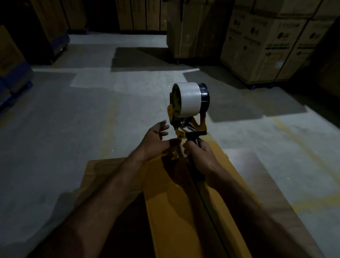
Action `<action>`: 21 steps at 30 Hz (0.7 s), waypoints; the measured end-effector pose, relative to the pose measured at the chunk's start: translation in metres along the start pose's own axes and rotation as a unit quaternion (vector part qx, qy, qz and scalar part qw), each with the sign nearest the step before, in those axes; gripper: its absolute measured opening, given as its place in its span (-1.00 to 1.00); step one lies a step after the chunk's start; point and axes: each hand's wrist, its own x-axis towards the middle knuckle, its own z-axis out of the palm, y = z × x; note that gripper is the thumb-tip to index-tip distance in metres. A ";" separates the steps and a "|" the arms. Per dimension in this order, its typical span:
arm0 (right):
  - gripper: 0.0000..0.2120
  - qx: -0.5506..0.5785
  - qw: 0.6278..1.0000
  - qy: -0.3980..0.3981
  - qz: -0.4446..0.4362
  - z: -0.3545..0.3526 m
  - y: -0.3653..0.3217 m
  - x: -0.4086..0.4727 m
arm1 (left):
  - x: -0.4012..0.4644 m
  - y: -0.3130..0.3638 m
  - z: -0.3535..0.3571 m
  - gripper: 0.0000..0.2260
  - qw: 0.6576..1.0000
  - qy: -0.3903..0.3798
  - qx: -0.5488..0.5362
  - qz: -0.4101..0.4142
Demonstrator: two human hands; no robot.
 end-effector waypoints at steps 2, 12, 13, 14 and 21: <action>-0.81 -0.003 1.000 -0.010 -0.001 0.000 0.000 0.000 | 0.008 0.003 0.006 -0.53 0.998 -0.012 -0.061 0.028; -0.81 0.026 0.999 -0.005 0.020 -0.005 -0.002 0.000 | 0.036 -0.007 0.002 -0.73 0.998 0.031 -0.015 0.057; -0.81 0.030 0.999 -0.002 0.022 -0.006 -0.002 0.001 | 0.038 -0.007 0.001 -0.77 0.998 0.024 -0.017 0.063; -0.82 0.033 0.999 0.001 0.024 -0.007 -0.002 0.002 | 0.040 -0.007 0.000 -0.82 0.997 0.014 -0.019 0.075; -0.75 0.004 0.999 -0.011 0.053 -0.010 -0.006 0.005 | 0.064 -0.015 -0.017 -0.69 0.989 -0.075 0.055 0.114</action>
